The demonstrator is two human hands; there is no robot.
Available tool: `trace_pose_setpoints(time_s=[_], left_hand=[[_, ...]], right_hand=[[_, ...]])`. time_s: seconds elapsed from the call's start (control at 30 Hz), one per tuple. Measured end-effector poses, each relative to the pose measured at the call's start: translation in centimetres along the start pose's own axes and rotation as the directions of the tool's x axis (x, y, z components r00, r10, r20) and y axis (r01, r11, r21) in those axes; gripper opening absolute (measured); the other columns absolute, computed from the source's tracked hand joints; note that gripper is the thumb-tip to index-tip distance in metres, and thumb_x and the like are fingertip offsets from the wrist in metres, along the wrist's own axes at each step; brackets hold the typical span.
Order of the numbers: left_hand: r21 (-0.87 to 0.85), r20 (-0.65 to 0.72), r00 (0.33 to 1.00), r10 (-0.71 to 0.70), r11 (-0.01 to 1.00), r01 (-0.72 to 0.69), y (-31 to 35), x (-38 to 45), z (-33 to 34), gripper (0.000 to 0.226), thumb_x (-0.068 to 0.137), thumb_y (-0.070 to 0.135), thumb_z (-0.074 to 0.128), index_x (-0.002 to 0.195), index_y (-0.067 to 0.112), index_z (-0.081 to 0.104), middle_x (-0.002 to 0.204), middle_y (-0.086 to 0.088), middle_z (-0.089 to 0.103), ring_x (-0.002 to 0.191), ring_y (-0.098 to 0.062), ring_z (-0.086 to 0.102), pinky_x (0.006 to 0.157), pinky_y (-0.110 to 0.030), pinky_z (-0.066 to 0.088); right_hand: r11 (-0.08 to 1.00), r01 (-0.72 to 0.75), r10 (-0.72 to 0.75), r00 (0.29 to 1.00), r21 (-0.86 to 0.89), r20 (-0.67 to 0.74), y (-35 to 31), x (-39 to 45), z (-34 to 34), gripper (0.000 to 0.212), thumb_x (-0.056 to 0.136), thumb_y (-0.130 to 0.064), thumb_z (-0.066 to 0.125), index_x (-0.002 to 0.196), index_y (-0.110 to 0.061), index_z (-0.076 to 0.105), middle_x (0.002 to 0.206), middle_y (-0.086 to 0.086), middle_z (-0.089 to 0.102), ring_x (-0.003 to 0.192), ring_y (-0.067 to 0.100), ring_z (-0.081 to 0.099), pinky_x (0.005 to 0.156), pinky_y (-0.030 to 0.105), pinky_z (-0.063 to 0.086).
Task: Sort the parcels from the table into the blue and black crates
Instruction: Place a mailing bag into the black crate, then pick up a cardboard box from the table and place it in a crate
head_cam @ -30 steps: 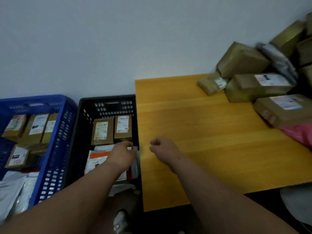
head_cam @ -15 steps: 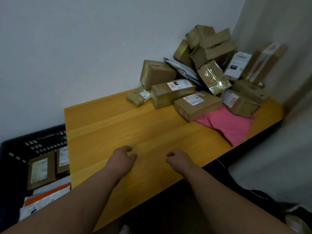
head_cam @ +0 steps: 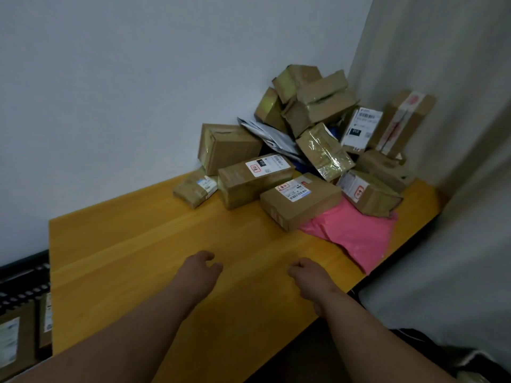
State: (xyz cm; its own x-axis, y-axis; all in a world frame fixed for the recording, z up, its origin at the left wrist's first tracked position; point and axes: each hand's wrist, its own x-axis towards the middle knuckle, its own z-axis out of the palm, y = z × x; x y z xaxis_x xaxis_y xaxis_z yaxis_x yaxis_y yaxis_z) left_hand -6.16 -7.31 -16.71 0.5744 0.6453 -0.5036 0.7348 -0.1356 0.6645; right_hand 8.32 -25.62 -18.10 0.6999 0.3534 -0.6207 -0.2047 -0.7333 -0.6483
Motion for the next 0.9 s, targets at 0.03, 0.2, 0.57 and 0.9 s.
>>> trace_pose_setpoints(time_s=[0.03, 0.2, 0.57, 0.9], left_hand=[[-0.005, 0.009, 1.0, -0.013, 1.0, 0.013, 0.2, 0.5, 0.1, 0.045, 0.1, 0.032, 0.05, 0.141, 0.016, 0.044, 0.148, -0.01, 0.041, 0.125, -0.03, 0.048, 0.088, -0.034, 0.042], [-0.069, 0.005, 0.996, -0.086, 0.994, 0.087, 1.7, 2.8, 1.5, 0.045, 0.099, 0.034, 0.051, 0.14, 0.017, 0.044, 0.146, -0.011, 0.043, 0.126, -0.029, 0.048, 0.087, -0.032, 0.039], [-0.253, -0.081, 0.969, -0.234, 0.945, 0.207, 7.2, 6.5, 6.2, 0.042, 0.1, 0.03, 0.051, 0.138, 0.014, 0.047, 0.147, -0.01, 0.043, 0.129, -0.03, 0.045, 0.094, -0.033, 0.038], [-0.32, -0.108, 0.934, -0.341, 0.901, 0.292, 5.6, 5.7, 6.7, 0.041, 0.1, 0.03, 0.051, 0.137, 0.014, 0.048, 0.145, -0.01, 0.046, 0.128, -0.03, 0.046, 0.096, -0.036, 0.04]], right_hand=[[0.999, -0.018, 0.018, 1.0, 0.033, 0.001, 0.0, 0.5, -0.2, 0.011, 0.095, -0.027, 0.05, 0.098, -0.019, 0.058, 0.095, 0.003, 0.057, 0.08, 0.017, 0.052, 0.074, 0.033, 0.045], [0.996, -0.063, 0.062, 0.998, 0.061, 0.013, -1.0, 4.3, -2.1, 0.011, 0.094, -0.027, 0.047, 0.092, -0.02, 0.056, 0.088, 0.002, 0.056, 0.079, 0.02, 0.054, 0.08, 0.038, 0.05], [0.732, -0.371, 0.309, 0.928, 0.572, 0.206, -5.6, 14.4, -4.8, 0.069, 0.082, -0.04, 0.075, 0.134, -0.014, 0.038, 0.125, 0.016, 0.053, 0.111, 0.035, 0.055, 0.092, 0.052, 0.05], [0.629, -0.377, 0.318, 0.923, 0.68, 0.217, -5.7, 15.4, -3.6, 0.057, 0.081, -0.023, 0.077, 0.128, -0.01, 0.048, 0.113, 0.014, 0.061, 0.096, 0.029, 0.063, 0.064, 0.035, 0.051]])
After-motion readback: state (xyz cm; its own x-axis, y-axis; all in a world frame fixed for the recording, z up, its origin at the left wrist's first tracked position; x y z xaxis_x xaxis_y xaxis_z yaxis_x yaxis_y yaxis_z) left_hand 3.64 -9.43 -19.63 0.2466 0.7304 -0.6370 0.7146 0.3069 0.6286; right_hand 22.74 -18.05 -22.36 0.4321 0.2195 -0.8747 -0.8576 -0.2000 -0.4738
